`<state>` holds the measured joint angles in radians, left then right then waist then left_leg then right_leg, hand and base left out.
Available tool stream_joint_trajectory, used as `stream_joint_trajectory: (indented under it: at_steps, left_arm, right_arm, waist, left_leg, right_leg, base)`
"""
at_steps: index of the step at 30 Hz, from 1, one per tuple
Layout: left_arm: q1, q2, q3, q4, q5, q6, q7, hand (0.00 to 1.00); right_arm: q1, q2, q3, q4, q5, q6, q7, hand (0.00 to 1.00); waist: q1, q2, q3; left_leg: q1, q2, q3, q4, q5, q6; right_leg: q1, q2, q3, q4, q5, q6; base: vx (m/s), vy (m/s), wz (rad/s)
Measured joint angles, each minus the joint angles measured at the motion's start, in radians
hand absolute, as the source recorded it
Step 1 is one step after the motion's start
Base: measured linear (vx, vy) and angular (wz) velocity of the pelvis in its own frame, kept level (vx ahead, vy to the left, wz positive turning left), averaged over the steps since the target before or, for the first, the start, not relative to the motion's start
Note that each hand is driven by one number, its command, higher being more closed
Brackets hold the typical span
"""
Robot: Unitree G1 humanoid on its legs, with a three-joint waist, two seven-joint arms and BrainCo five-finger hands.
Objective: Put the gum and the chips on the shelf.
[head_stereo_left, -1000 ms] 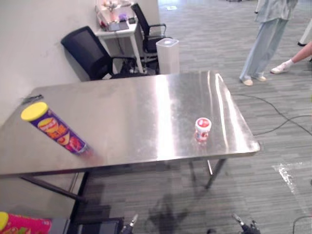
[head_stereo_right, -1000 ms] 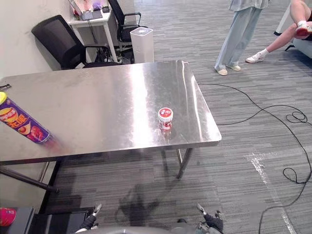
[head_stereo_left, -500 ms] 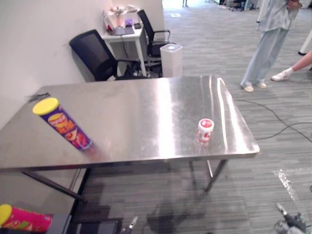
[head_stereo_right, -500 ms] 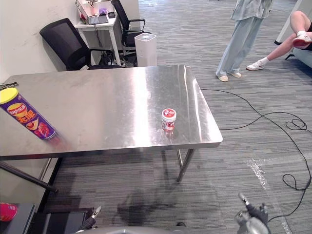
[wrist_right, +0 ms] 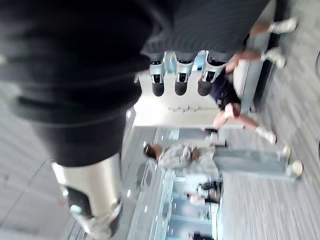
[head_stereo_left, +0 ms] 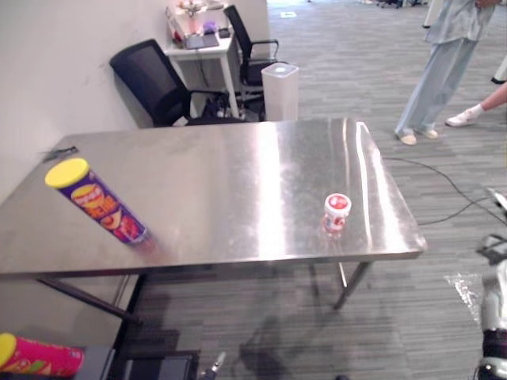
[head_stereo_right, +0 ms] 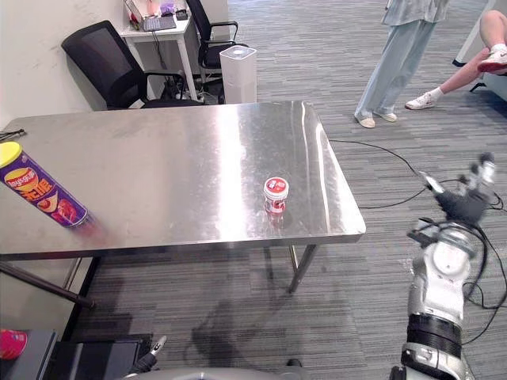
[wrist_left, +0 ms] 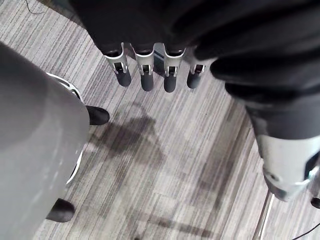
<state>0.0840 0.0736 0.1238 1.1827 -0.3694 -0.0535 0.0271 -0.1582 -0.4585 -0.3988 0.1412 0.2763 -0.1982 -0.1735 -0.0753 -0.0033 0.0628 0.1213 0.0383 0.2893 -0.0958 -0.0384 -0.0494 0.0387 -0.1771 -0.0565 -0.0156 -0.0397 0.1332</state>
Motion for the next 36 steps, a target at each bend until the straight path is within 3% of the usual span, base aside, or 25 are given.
stream_joint_trajectory:
  at_steps: [2,3,6,12,19,26,36]
  left_arm:
    - [0.0,0.0,-0.001,0.0,0.002,0.003,-0.014,0.0]
    - [0.0,0.001,-0.002,-0.003,0.002,0.01,-0.027,0.0]
    - [0.0,0.006,-0.007,-0.012,0.027,0.012,-0.035,0.0]
    - [0.0,0.013,-0.008,-0.03,0.031,0.013,-0.033,0.0]
    - [0.0,0.013,-0.008,-0.029,0.03,0.013,-0.033,0.0]
    - [0.0,0.013,-0.009,-0.029,0.031,0.013,-0.033,0.0]
    - [-0.001,0.013,-0.01,-0.029,0.038,0.013,-0.033,0.0]
  right_arm:
    - [0.023,-0.002,0.082,-0.102,0.003,0.029,0.106,0.0]
    - [0.037,-0.005,0.146,-0.167,0.007,0.051,0.2,0.0]
    - [0.053,-0.004,0.231,-0.213,0.012,0.061,0.293,0.0]
    - [0.094,-0.004,0.268,-0.267,0.119,0.068,0.385,0.0]
    - [0.135,-0.007,0.342,-0.325,0.157,0.085,0.437,0.0]
    - [0.147,-0.007,0.376,-0.325,0.146,0.086,0.439,0.0]
    - [0.138,-0.003,0.376,-0.217,-0.002,0.076,0.407,0.0]
  waist:
    - [0.0,-0.001,0.0]
    - [0.001,-0.004,-0.001]
    - [0.002,-0.008,-0.004]
    - [0.021,-0.024,-0.008]
    - [0.021,-0.024,-0.008]
    - [0.022,-0.024,-0.008]
    - [0.024,-0.023,-0.008]
  left_leg:
    - [-0.002,0.001,-0.002,0.0,0.0,0.0]
    - [-0.005,0.002,-0.007,0.0,0.0,0.0]
    - [-0.013,0.002,-0.025,0.0,0.004,0.0]
    - [-0.013,0.004,-0.035,0.001,0.005,0.0]
    - [-0.013,0.004,-0.042,0.001,0.009,0.0]
    - [-0.013,0.004,-0.047,0.0,0.01,0.0]
    - [-0.015,0.004,-0.05,0.001,0.01,0.0]
  right_leg:
    - [0.0,0.001,-0.003,-0.001,0.0,0.0]
    - [0.001,0.001,-0.012,-0.001,0.0,0.0]
    - [0.005,0.001,-0.034,-0.001,0.001,0.002]
    - [0.015,-0.001,-0.057,-0.003,0.001,0.002]
    - [0.018,-0.001,-0.063,-0.004,0.001,0.002]
    - [0.018,-0.001,-0.068,-0.007,0.001,0.002]
    - [0.023,0.0,-0.073,-0.014,0.001,0.002]
  base:
    - [0.0,-0.018,0.03]
    - [0.01,-0.034,0.08]
    - [0.01,-0.034,0.17]
    - [0.0,-0.023,0.07]
    - [-0.01,-0.008,0.01]
    - [0.0,-0.003,0.01]
    - [0.0,0.0,0.0]
